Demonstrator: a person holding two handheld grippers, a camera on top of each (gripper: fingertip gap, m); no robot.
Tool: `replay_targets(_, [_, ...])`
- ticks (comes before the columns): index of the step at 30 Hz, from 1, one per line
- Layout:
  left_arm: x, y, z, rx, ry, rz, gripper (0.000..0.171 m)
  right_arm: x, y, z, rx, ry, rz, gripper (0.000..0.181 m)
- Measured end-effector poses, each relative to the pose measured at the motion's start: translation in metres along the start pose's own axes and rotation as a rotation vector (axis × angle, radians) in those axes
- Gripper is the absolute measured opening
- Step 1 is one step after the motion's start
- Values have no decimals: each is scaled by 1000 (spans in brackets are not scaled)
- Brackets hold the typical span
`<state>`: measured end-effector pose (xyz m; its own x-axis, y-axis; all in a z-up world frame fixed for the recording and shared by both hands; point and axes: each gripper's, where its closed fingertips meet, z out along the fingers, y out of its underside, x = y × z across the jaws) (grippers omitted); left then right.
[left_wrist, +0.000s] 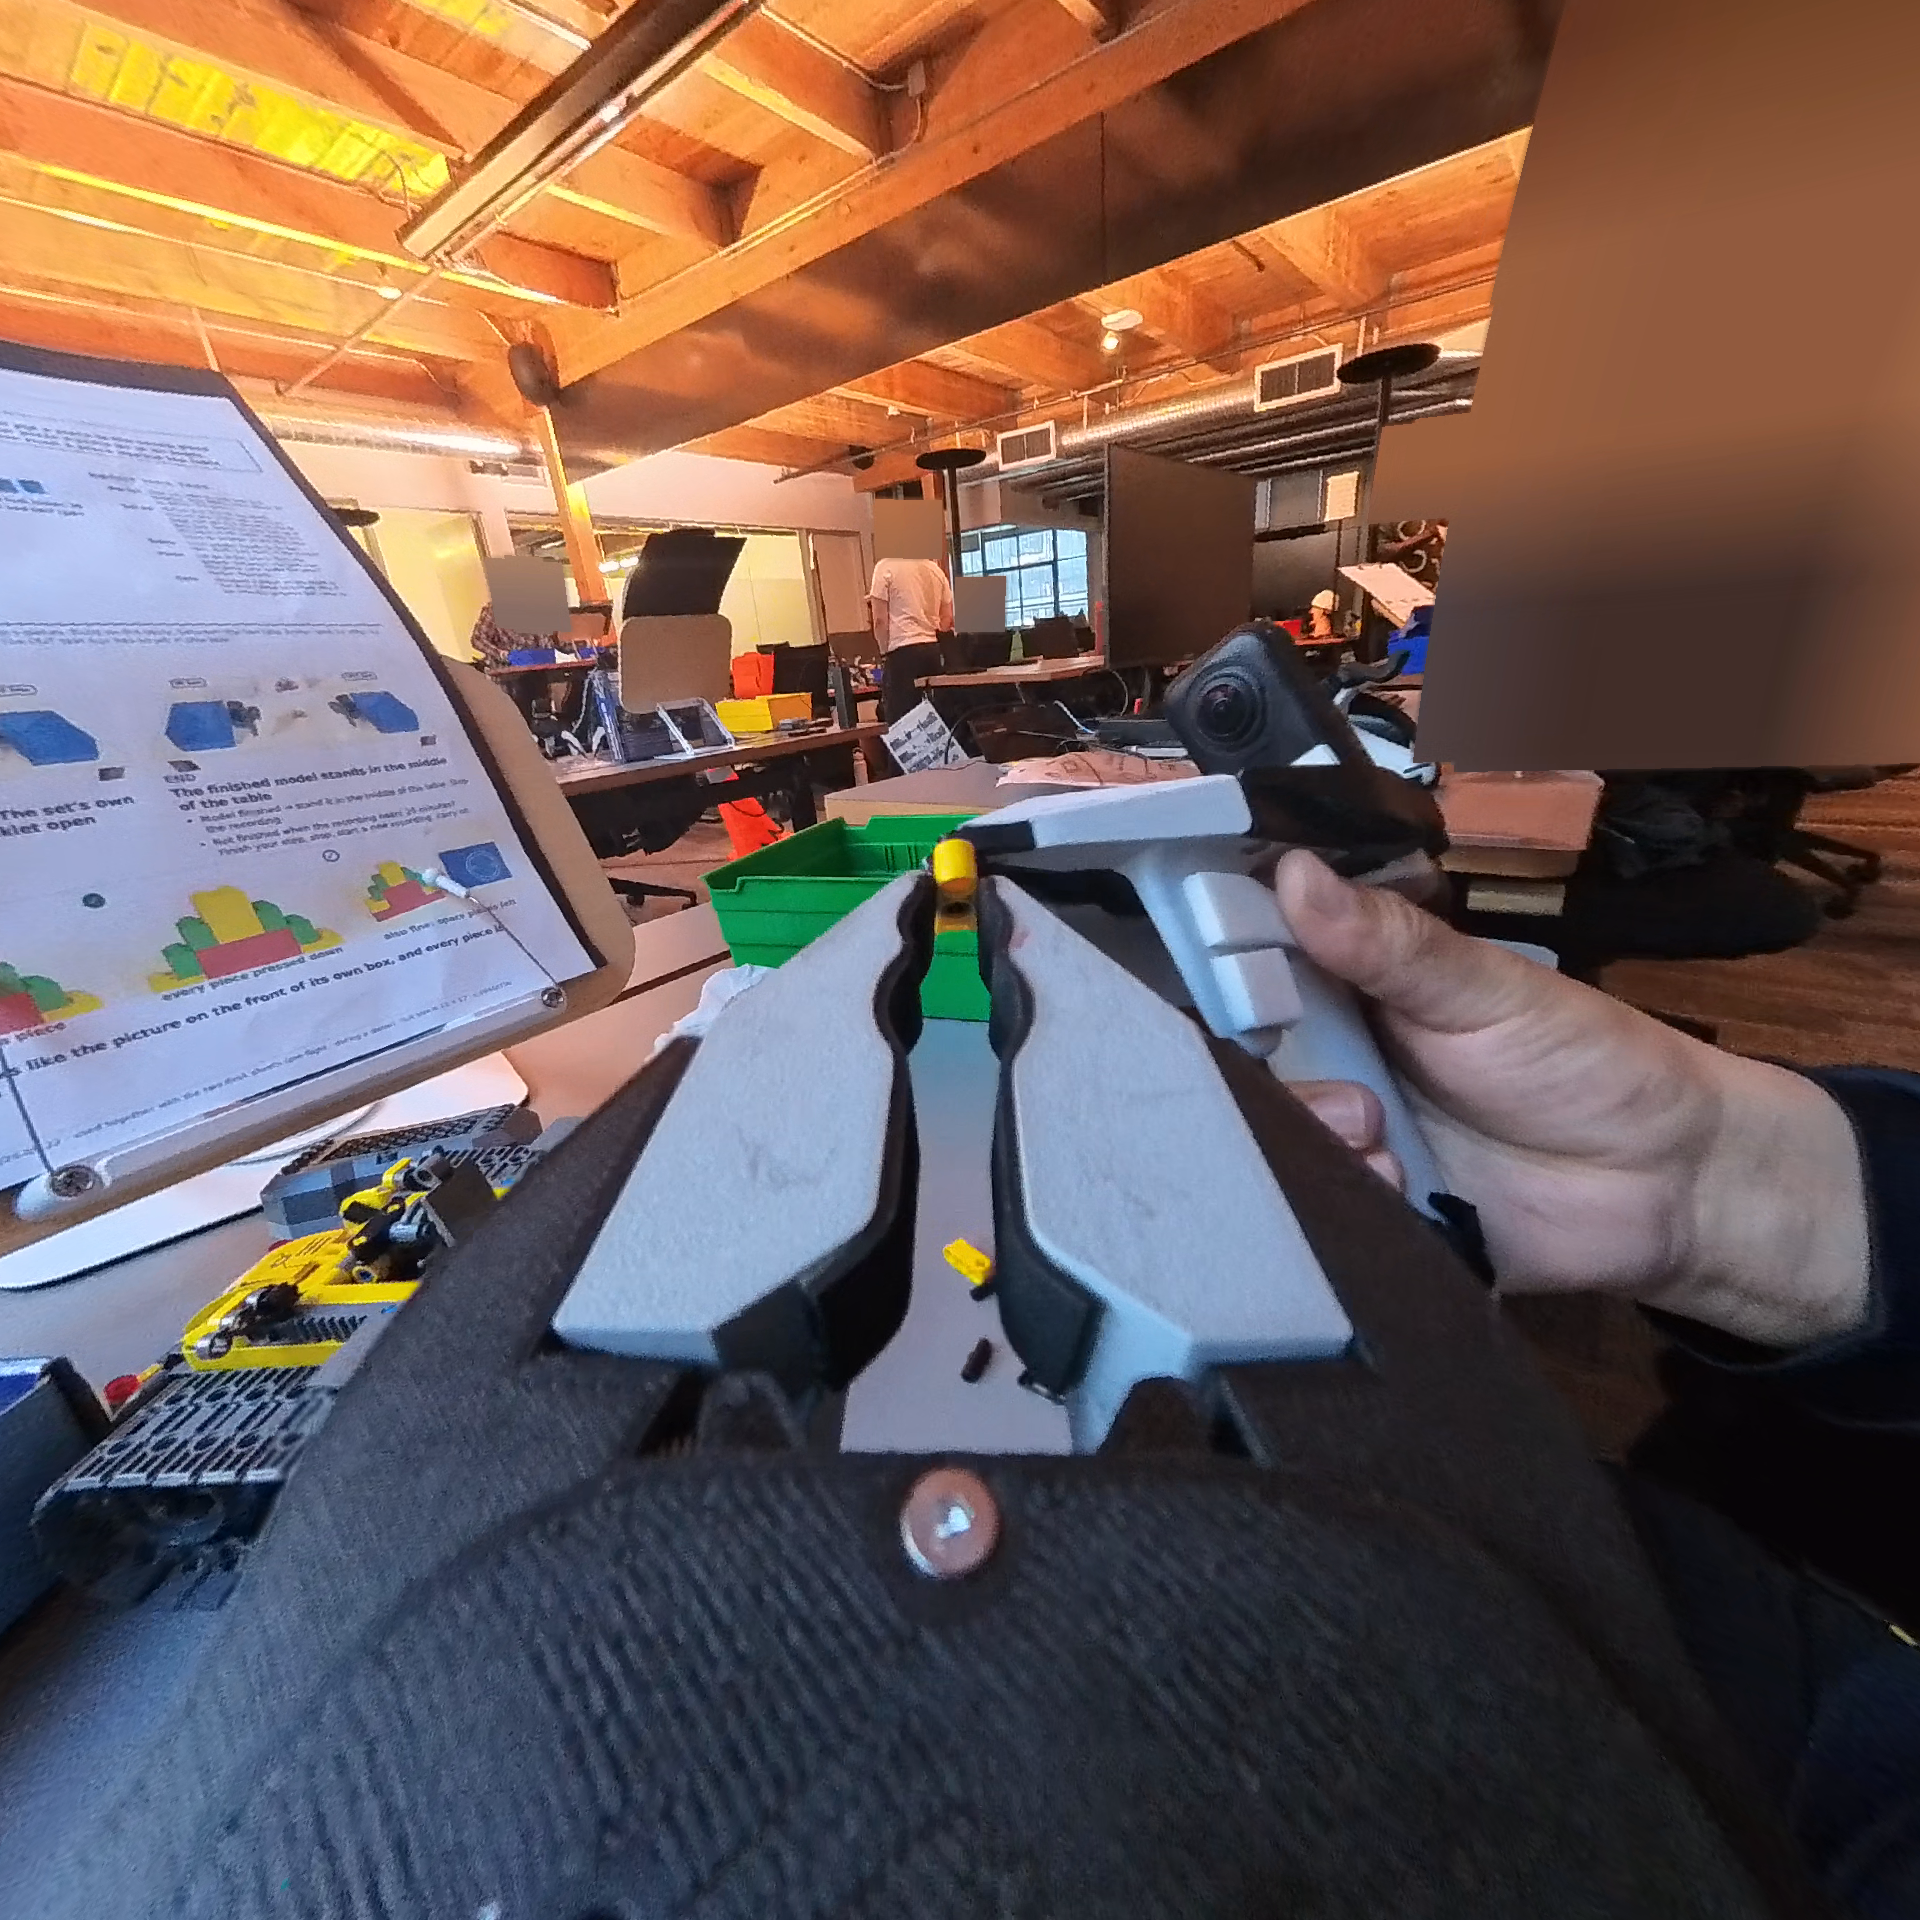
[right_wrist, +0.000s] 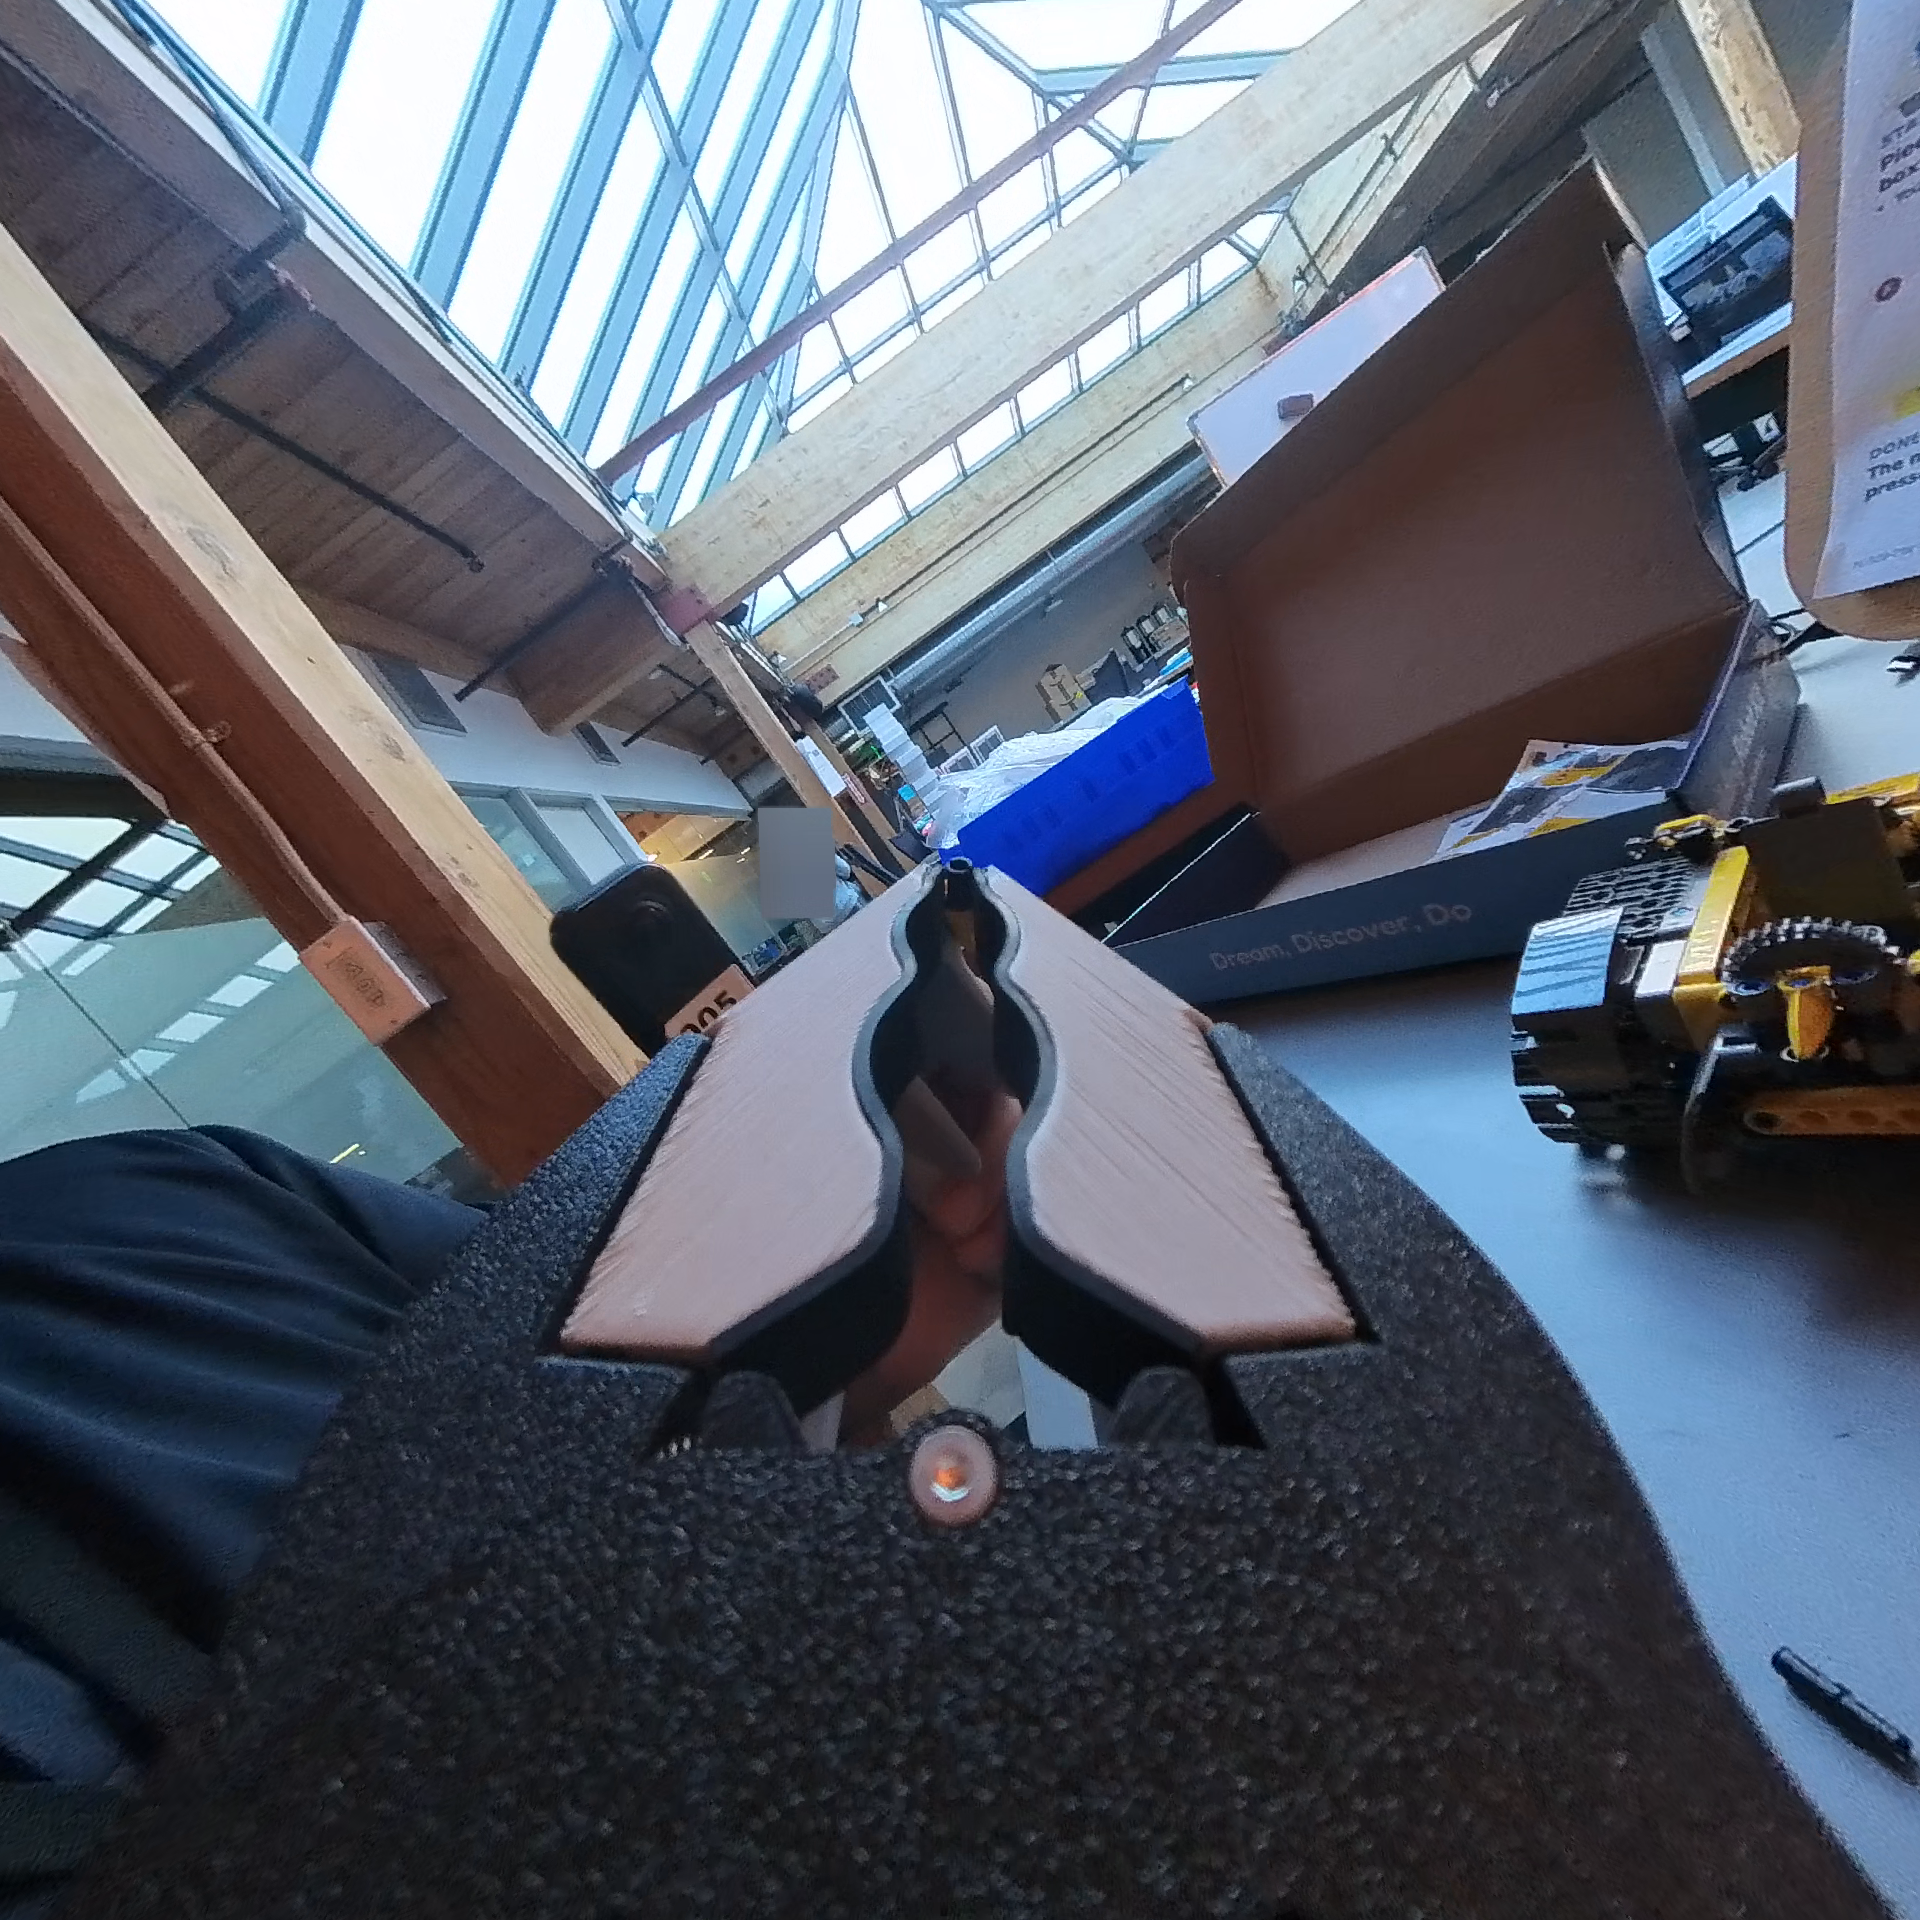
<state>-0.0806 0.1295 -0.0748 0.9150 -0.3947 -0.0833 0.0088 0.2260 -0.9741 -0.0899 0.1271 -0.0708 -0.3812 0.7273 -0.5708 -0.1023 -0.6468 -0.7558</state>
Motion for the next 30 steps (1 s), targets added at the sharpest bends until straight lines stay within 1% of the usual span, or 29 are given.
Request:
replay_targets(4, [0,8,1,-10,-7,-53,5,7,3,-2,3,17,7,3])
replay_targets(8, [-1,15,3,-63,2,11,8,18,10,-7,-47,59,-34,2])
replay_targets(12, [-1,21,5,-130,27,58,6,21,10,-10,-42,77,-49,0])
replay_targets(16, [-7,19,4,-113,-8,41,6,24,7,-5,45,23,130,0])
replay_targets(19, [-12,23,5,-113,-26,27,6,31,5,-3,84,28,196,0])
replay_targets(21, [-17,27,5,-124,-47,49,6,36,6,-1,105,35,230,0])
replay_targets(23, [-21,32,5,-144,-81,118,6,42,7,1,122,49,246,0])
replay_targets(26, [-28,38,5,-194,-171,421,5,51,8,4,136,72,254,0])
replay_targets(27, [-30,41,5,-213,-187,473,6,54,9,5,139,81,261,0])
replay_targets(28, [-30,44,4,-226,-179,498,5,59,5,2,172,106,262,0])
replay_targets(29, [-12,48,2,-224,-97,544,4,70,-15,-10,265,141,269,0])
replay_targets(30, [9,58,-1,-242,-56,643,5,83,-43,-30,364,164,275,0])
